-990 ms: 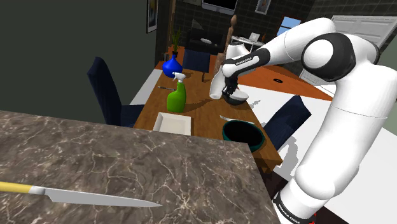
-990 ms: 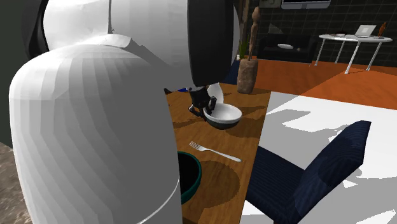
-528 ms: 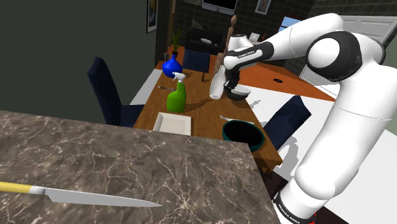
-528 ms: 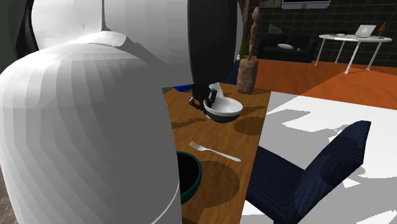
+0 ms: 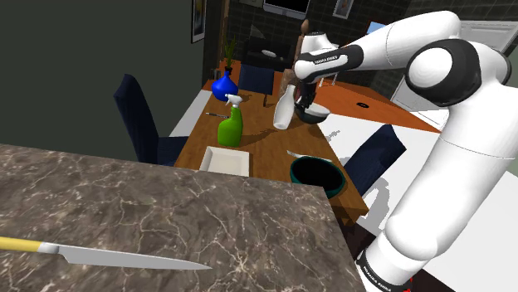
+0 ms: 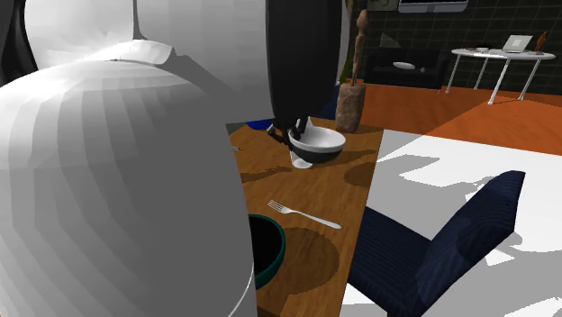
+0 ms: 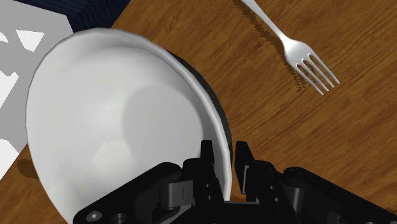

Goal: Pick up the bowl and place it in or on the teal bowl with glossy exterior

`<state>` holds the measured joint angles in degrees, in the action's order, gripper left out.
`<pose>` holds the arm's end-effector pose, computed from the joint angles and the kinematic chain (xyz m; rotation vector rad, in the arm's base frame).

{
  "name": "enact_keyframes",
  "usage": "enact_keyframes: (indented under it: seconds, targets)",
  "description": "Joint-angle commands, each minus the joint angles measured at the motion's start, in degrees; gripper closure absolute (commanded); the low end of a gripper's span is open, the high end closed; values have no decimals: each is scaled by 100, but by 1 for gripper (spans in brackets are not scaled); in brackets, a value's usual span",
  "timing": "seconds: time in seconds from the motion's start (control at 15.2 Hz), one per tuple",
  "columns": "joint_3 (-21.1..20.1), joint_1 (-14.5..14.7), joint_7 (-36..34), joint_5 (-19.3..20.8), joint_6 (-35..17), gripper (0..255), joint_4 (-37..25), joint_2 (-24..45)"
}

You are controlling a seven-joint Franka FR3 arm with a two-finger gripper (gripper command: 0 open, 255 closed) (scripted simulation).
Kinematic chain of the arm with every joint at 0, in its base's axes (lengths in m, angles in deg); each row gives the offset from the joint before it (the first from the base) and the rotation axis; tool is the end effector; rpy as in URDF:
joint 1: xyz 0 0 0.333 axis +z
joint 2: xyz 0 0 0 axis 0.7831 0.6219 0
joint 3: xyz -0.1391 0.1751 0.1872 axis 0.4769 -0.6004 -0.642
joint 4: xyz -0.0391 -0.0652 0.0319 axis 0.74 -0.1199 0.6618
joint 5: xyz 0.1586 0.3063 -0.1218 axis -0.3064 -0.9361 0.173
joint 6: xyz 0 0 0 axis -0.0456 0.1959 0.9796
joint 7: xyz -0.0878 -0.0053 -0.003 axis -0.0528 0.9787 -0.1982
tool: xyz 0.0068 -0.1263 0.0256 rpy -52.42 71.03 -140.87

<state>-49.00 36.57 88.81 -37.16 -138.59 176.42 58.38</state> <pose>0.5198 -0.2686 0.4338 2.8382 -0.0576 -0.0251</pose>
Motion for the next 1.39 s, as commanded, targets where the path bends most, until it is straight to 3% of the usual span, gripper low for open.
enact_keyframes:
  seconds: [0.0, 0.33, 0.86, 1.32]
  targets:
    - [-5, 6, 38, -17, 153, 255, -136, -23]
    - [-11, 14, 120, -45, 464, 255, -401, -78]
    - [-316, 335, -640, 295, 490, 255, 1425, -1734]
    - [-736, 565, -1237, 304, 818, 255, 2637, -3077]
